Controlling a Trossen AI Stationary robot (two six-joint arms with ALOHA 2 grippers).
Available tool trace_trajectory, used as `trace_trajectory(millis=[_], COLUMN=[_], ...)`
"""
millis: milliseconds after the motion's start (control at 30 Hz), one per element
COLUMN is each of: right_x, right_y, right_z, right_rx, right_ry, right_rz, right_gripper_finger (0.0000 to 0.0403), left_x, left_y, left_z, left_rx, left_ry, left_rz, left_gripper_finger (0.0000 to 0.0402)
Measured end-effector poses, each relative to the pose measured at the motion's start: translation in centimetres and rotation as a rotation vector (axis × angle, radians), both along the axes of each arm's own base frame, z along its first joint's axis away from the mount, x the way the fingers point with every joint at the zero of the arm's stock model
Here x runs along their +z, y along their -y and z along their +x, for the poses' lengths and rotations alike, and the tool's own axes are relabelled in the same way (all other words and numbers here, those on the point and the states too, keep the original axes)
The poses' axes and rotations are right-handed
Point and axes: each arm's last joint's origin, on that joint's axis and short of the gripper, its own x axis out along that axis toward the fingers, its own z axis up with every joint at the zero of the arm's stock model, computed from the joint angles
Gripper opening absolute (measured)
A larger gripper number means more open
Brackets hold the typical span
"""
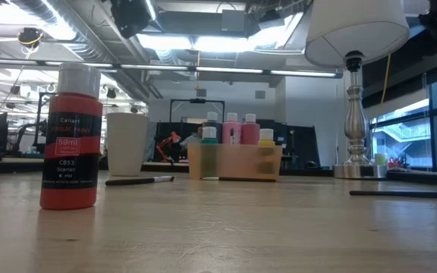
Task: Pick & Place Paint Supplies
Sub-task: Put the yellow paint bottle into the orange bin
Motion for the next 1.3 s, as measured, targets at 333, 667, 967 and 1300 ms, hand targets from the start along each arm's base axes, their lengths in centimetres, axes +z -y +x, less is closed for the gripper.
trace_trajectory(millis=[333, 667, 967, 1300], right_x=[-1.4, -1.4, -1.4, -1.4], right_y=[0.2, -0.1, 0.0, 0.1], right_z=[-0.4, -0.1, -0.2, -0.3], right_rx=[-0.001, 0.014, 0.014, 0.076], right_ry=[-0.042, -0.002, -0.011, -0.021], right_rz=[0.026, 0.047, 0.039, 0.026], right_gripper_finger=[0.0366, 0.0366, 0.0366, 0.0366], left_x=[0.0, 0.0, 0.0, 0.0], left_y=[0.2, 0.2, 0.2, 0.2], left_z=[0.0, 0.0, 0.0, 0.0], left_rx=[-0.008, -0.003, -0.004, -0.004], left_ry=[0.000, 0.000, 0.000, 0.000], left_rz=[0.000, 0.002, 0.003, 0.003], left_gripper_finger=[0.0226, 0.0226, 0.0226, 0.0226])
